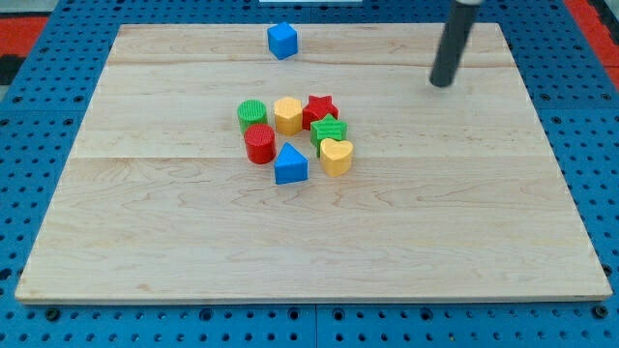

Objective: Slide the blue cube towards the group of block

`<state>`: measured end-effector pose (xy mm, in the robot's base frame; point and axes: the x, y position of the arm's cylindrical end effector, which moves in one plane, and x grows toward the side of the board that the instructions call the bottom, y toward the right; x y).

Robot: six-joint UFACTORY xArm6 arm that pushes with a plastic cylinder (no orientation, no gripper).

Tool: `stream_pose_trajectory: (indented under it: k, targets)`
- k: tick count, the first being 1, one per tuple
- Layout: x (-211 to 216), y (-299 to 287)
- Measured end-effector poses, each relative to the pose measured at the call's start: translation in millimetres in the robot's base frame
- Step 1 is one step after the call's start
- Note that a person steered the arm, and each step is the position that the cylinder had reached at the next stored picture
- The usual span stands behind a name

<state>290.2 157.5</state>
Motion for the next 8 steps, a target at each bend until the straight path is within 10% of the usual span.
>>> stream_pose_trajectory:
  k: [2, 5, 8]
  targets:
    - [-96.9, -48.8]
    - [-54.5, -234.4]
    - [-22.6, -251.0]
